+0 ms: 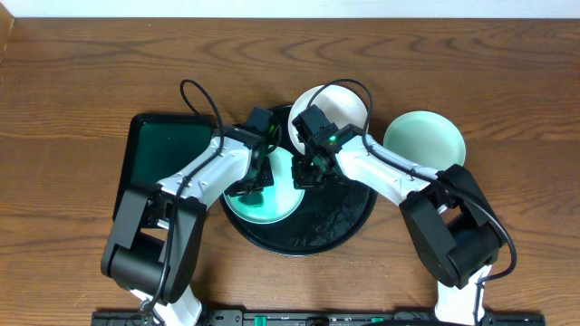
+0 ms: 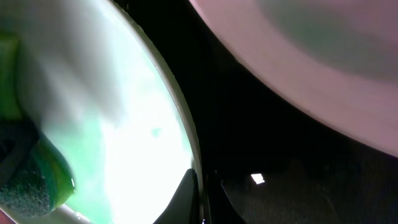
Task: Clean dirty plates on tray and stack at the side
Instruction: 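Scrub the lower pale green plate with the sponge in the left gripper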
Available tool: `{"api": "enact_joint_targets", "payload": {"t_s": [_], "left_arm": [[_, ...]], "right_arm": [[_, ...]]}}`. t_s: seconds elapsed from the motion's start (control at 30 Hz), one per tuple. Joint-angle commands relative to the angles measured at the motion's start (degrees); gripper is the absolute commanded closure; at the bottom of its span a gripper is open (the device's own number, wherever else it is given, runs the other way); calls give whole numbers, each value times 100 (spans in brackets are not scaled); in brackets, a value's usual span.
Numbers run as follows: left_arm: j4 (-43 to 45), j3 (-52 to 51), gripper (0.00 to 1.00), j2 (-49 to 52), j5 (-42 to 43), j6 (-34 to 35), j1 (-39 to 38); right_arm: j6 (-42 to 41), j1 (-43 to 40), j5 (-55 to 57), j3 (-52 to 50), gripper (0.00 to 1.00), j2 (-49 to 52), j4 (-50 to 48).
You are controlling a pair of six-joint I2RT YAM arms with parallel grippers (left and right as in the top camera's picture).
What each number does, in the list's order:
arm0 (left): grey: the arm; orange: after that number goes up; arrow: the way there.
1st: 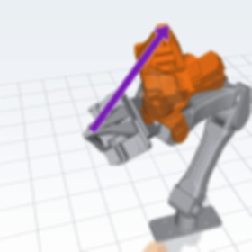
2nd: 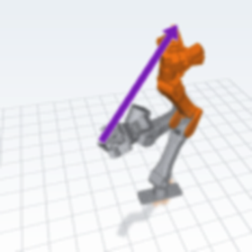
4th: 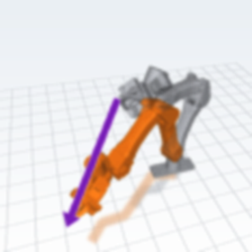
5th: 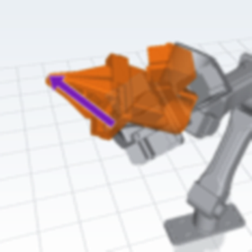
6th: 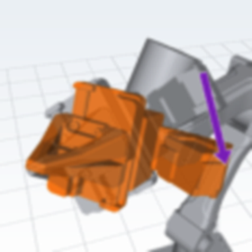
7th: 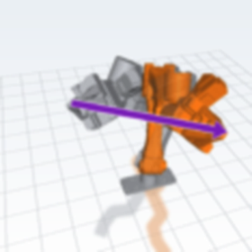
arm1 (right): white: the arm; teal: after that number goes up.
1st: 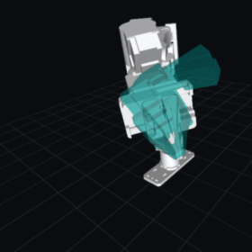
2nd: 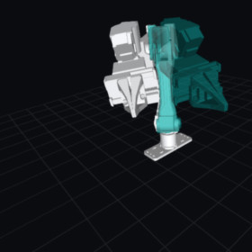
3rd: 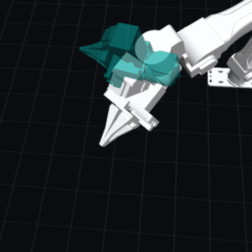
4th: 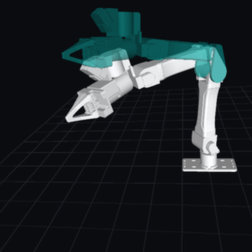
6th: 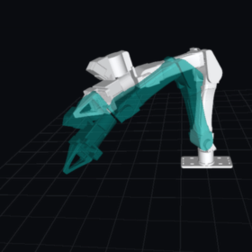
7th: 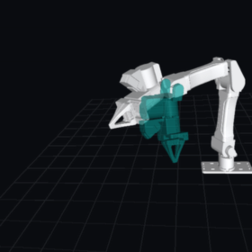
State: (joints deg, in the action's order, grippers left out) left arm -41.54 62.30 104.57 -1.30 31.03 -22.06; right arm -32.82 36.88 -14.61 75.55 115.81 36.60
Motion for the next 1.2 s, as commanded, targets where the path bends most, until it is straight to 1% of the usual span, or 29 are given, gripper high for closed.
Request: {"api": "enact_joint_targets", "payload": {"t_s": [0.0, 0.03, 0.1, 0.17, 0.2, 0.3, 0.5, 0.57, 0.63, 0.73, 0.77, 0.83, 0.9, 1.0, 1.03, 1.1, 1.17], "left_arm": [[-136, -52, 93, 118, 1086, -1038, 120], [-120, -52, 93, 118, 1764, -1403, 120], [-96, -52, 93, 118, 2817, -1991, 120], [-26, -52, 93, 118, 3445, -2387, 120], [28, -52, 93, 118, 3451, -2398, 120], [385, -52, 93, 118, 3139, -2380, 122], [951, -52, 93, 118, 2114, -2271, 129], [957, -52, 93, 118, 1327, -1888, 129], [942, -52, 93, 118, 463, -1333, 133], [844, -26, 93, 118, -332, -715, 216], [647, 68, 93, 107, -435, -518, 299], [17, 409, 93, 48, -372, -380, 509], [-684, 903, 93, -70, -166, -396, 793], [-1320, 1576, 93, -341, 72, -479, 1180], [-1453, 1816, 93, -485, 190, -623, 1335], [-1541, 2083, 93, -715, 219, -702, 1554], [-1469, 2155, 93, -984, 214, -815, 1764]], "right_arm": [[31, -15, 227, 26, 99, 125, 55], [31, -15, 225, 26, 99, 125, 50], [31, -15, 225, 26, 99, 125, 48], [28, -15, 221, 26, 99, 125, 48], [31, -15, 212, 26, 99, 125, 46], [28, -15, 212, 26, 99, 125, 46], [28, -15, 212, 26, 99, 125, 50], [28, -15, 212, 26, 99, 125, 50], [28, -15, 212, 26, 99, 125, 50], [28, -20, 212, 26, 99, 125, 50], [31, -20, 212, 26, 99, 125, 57], [31, -20, 219, 26, 99, 125, 90], [28, -20, 223, 26, 99, 125, 85], [26, -20, 227, 26, 99, 125, 46], [28, -20, 227, 26, 99, 125, 44], [31, -20, 225, 26, 99, 120, 46], [35, -17, 216, 31, 99, 105, 50]]}}
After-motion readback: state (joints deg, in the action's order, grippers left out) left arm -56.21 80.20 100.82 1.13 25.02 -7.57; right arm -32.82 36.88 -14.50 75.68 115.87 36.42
